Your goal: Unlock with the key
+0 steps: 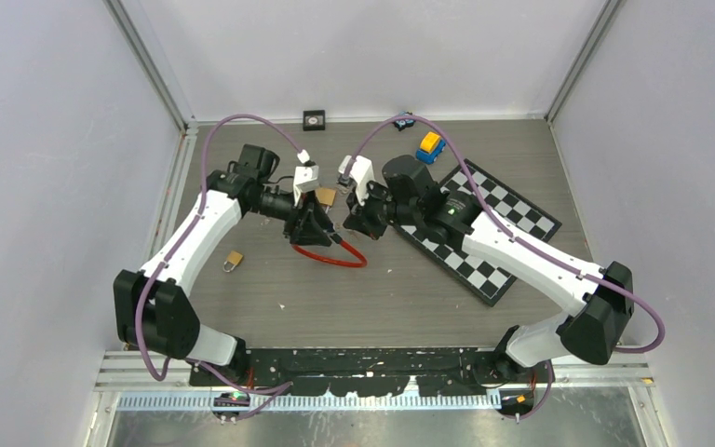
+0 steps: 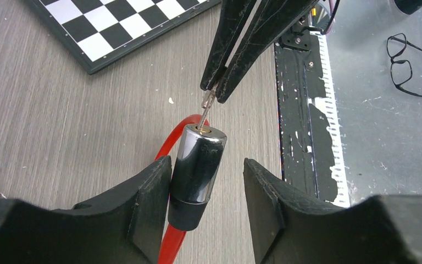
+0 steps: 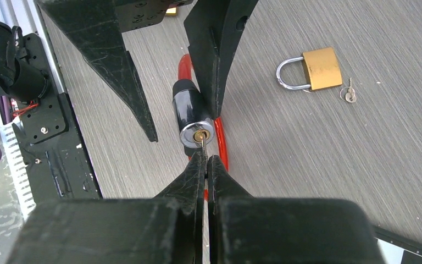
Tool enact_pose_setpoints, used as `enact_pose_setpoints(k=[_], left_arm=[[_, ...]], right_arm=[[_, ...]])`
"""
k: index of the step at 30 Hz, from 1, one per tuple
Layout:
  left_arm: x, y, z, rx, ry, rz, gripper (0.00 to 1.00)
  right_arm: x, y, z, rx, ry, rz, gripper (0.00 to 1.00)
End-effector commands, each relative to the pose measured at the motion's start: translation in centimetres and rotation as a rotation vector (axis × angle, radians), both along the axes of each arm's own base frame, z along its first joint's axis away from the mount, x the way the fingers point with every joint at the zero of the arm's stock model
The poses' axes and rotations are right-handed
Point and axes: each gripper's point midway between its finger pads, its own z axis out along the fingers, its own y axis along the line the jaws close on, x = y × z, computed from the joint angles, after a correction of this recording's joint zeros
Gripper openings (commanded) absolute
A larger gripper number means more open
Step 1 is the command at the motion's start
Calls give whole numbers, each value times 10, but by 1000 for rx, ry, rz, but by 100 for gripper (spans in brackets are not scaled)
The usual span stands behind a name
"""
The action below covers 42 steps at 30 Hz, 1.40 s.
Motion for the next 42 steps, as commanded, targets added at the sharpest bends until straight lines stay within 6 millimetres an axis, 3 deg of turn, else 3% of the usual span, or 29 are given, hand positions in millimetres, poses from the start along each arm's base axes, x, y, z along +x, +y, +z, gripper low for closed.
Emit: enact_pose_setpoints(k=[1, 6, 10, 14, 17, 28, 36, 42], left_arm=[[-13, -6, 17, -65, -13, -28, 51], [-11, -5, 13, -55, -32, -18, 51], [-9, -5, 11, -55, -63, -17, 42], [-8, -10, 10, -60, -97, -31, 22], [-11, -16, 10, -59, -104, -56, 0], [-25, -28, 21, -122, -117, -149, 0], [-41, -34, 11, -51, -152, -209, 0], [-35, -34, 12, -36, -176, -161, 0]], right_arm=[[13, 0, -1, 18, -11, -42, 1], [13, 1, -3, 16, -5, -38, 1], [13, 2, -2, 20, -4, -35, 1], [13, 3, -1, 26, 5, -30, 1], [12, 6, -2, 29, 12, -20, 1], [-11, 11, -3, -1, -22, 194, 1], [-9, 17, 9, 0, 13, 189, 1], [-9, 22, 3, -3, 50, 162, 1]])
